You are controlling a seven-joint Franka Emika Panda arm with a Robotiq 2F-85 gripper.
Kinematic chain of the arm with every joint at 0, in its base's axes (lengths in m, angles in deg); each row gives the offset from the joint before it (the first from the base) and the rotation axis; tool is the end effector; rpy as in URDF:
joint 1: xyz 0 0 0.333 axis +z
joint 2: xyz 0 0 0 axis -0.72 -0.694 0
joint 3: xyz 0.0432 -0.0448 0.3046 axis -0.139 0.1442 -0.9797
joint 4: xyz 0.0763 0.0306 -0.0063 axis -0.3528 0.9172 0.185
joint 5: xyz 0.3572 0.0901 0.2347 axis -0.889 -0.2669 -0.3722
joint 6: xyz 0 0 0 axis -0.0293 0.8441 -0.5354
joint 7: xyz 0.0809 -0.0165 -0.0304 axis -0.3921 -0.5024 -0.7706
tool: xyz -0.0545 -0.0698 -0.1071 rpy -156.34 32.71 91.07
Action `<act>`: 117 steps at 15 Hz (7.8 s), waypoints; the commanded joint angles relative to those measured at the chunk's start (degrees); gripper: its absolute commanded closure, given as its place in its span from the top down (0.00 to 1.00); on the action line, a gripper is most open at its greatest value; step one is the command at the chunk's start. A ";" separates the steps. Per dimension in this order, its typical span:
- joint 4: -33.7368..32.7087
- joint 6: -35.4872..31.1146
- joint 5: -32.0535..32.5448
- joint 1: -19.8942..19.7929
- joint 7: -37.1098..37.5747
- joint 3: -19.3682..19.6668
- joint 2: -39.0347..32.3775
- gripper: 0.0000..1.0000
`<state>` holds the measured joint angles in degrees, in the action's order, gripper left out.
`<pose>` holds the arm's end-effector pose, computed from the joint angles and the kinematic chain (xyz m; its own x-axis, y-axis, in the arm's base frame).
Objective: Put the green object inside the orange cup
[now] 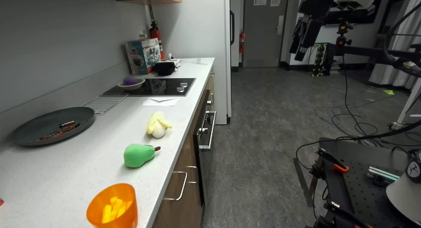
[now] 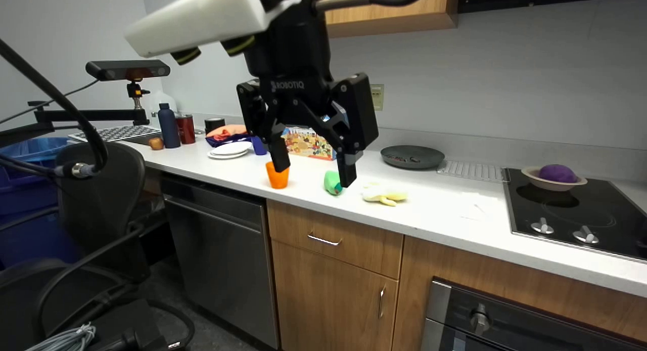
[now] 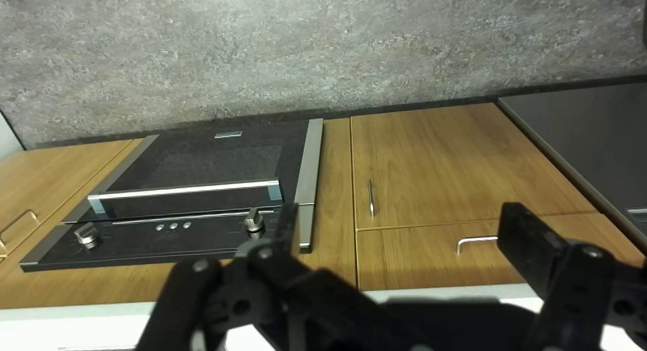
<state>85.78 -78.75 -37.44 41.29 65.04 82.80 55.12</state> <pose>0.3751 -0.1443 0.4538 0.9610 0.1865 0.2040 0.1775 -0.9822 0.0616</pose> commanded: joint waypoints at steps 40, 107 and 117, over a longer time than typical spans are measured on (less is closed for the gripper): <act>-20.87 -15.66 -18.12 13.22 -2.42 -7.22 -30.58 1.00; -49.75 -32.40 -11.17 6.01 -5.85 -28.99 -74.03 0.00; -55.51 -28.41 -9.60 7.53 -4.89 -30.41 -72.34 0.27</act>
<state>33.03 -109.56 -48.50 47.72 59.68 51.28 -16.66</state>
